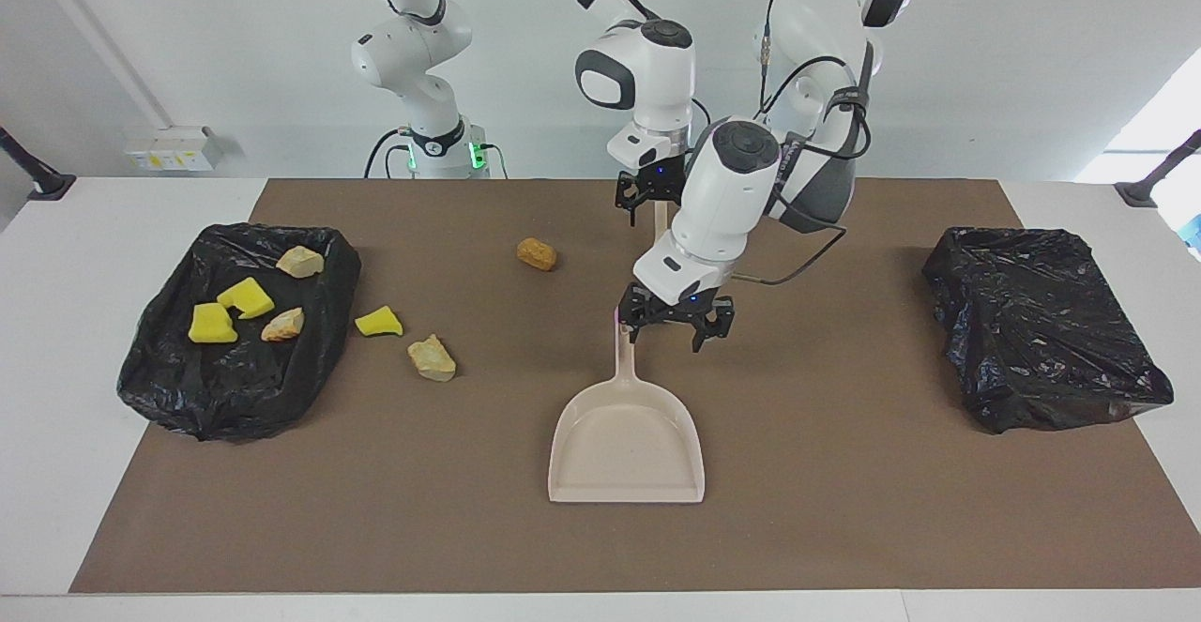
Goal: Sweep and dump trash in bin
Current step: 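Reach the left gripper toward the dustpan handle while the right gripper withdraws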
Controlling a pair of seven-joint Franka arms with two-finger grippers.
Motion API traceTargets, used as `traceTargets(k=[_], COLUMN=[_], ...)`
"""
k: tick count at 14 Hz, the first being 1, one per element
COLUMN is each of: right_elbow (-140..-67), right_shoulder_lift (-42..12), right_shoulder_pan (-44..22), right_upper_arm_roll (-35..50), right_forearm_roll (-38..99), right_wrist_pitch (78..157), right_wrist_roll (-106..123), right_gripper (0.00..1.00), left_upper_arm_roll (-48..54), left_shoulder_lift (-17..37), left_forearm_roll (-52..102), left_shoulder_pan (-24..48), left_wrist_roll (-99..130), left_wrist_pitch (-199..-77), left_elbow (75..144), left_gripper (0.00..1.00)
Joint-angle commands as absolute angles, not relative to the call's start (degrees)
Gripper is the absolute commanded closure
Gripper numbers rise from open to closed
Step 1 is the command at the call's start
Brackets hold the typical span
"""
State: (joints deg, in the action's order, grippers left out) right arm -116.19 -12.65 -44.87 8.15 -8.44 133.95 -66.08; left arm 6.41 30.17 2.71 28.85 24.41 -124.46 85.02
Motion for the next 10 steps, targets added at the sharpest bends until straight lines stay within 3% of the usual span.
traceTargets(k=[1, 6, 7, 8, 10], right_elbow=[-118.04, -119.97, -119.97, -119.97, -119.8], right_shoulder_lift=[-11.51, -10.11, -10.11, -10.11, -10.11], right_shoulder_pan=[-45.09, -45.17, -45.09, -45.09, -45.09], right_upper_arm_roll=[8.26, 9.49, 9.49, 9.58, 9.84], right_forearm_roll=[-9.23, -3.7, -3.6, -3.34, -2.9], right_wrist_pitch=[134.39, 131.58, 130.88, 130.7, 129.73], right_wrist_roll=[-66.27, -59.78, -59.07, -58.8, -58.28], right_gripper=[0.06, 0.19, 0.2, 0.24, 0.34], left_upper_arm_roll=[5.71, 5.54, 5.54, 5.45, 5.27], left_shoulder_lift=[31.11, 31.29, 31.29, 31.12, 30.5], left_forearm_roll=[1.49, 1.41, 1.49, 1.49, 1.49], left_shoulder_pan=[30.32, 31.55, 31.47, 31.55, 31.03], left_wrist_roll=[25.57, 26.89, 27.07, 27.77, 28.39], left_wrist_pitch=[-125.95, -125.6, -125.25, -125.07, -124.54], left_elbow=[85.87, 87.1, 87.01, 86.92, 86.75], left_gripper=[0.0, 0.0, 0.16, 0.52, 0.84])
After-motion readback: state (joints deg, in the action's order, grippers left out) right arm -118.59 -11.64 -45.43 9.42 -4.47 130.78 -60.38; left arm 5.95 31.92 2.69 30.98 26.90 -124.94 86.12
